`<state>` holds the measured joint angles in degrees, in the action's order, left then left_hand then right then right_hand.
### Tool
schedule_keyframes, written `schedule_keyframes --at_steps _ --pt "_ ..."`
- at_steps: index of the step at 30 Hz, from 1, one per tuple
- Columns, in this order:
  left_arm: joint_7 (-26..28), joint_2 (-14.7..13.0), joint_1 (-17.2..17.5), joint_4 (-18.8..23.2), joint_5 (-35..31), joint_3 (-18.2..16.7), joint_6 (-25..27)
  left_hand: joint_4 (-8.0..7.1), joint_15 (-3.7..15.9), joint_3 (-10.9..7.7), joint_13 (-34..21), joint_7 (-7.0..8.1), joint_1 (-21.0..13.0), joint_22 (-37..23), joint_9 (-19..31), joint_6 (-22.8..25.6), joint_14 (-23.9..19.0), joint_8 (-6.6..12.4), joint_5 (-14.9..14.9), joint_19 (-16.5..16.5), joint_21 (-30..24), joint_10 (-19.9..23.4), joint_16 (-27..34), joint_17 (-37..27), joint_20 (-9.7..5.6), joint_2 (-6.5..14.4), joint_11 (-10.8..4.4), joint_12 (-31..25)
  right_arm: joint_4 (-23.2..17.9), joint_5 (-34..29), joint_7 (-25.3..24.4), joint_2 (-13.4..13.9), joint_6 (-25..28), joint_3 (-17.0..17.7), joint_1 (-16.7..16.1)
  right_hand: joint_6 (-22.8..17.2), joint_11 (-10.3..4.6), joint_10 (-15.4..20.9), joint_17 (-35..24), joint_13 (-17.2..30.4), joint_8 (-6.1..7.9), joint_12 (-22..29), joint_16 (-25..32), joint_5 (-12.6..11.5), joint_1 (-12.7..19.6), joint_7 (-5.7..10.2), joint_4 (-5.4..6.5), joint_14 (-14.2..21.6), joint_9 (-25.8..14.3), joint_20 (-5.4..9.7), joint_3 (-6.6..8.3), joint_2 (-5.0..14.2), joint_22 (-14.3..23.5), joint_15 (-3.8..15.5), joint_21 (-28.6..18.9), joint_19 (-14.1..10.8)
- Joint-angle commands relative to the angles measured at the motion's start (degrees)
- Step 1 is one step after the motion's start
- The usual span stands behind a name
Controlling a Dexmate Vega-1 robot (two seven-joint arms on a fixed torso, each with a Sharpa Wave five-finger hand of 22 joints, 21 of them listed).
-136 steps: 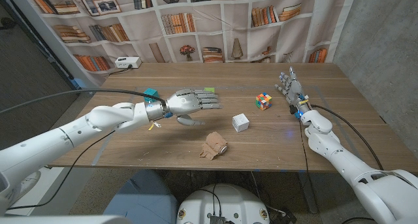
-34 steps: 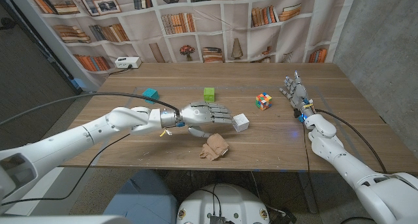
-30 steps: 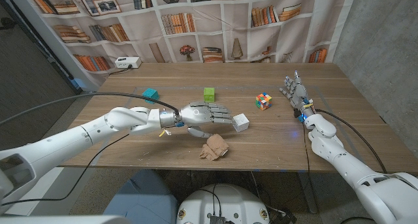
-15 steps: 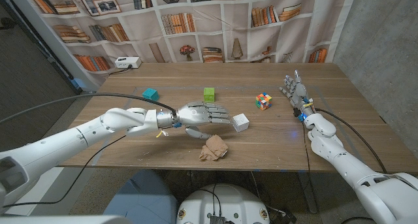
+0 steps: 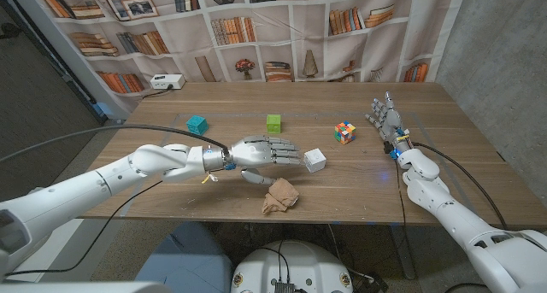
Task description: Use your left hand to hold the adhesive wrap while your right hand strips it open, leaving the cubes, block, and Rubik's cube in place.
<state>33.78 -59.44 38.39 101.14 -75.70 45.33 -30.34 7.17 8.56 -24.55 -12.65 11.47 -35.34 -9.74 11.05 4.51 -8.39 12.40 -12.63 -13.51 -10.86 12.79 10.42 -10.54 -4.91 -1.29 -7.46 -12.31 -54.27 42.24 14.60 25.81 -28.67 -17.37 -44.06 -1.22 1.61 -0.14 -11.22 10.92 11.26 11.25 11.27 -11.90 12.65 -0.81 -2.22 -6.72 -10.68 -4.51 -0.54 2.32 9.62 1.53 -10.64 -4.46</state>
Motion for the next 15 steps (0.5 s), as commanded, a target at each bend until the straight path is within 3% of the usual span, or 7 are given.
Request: schedule_keyframes --at_steps 1,15 --pt "0.25 -2.70 2.94 3.39 1.08 -1.88 0.31 -0.05 0.35 0.42 -0.08 0.15 0.30 -0.29 0.17 0.47 0.08 0.52 -0.14 -0.04 -0.30 0.14 0.41 -0.08 0.58 -0.07 0.41 -0.14 -3.41 -0.78 -1.76 1.29 0.95 -0.20 -1.77 -0.32 -0.23 -0.18 -0.12 0.13 -0.03 0.13 0.23 0.12 0.18 0.32 -0.32 -0.31 -0.14 -0.52 -0.04 0.53 0.07 0.21 -0.08 0.21" --pt "-0.01 -3.80 5.82 4.89 1.08 -3.88 0.08 -0.03 0.20 0.54 -0.08 -0.04 0.63 -0.29 0.15 1.34 0.08 0.76 -0.35 0.02 -0.28 0.15 0.40 -0.05 0.64 -0.13 0.45 -0.14 -5.75 -0.30 -2.93 1.74 1.36 0.20 -3.64 -0.31 -0.29 -0.21 -0.11 0.13 -0.04 0.12 0.23 0.12 0.27 0.30 -0.41 -0.31 -0.14 -0.52 -0.02 0.60 0.07 0.22 -0.09 0.17"
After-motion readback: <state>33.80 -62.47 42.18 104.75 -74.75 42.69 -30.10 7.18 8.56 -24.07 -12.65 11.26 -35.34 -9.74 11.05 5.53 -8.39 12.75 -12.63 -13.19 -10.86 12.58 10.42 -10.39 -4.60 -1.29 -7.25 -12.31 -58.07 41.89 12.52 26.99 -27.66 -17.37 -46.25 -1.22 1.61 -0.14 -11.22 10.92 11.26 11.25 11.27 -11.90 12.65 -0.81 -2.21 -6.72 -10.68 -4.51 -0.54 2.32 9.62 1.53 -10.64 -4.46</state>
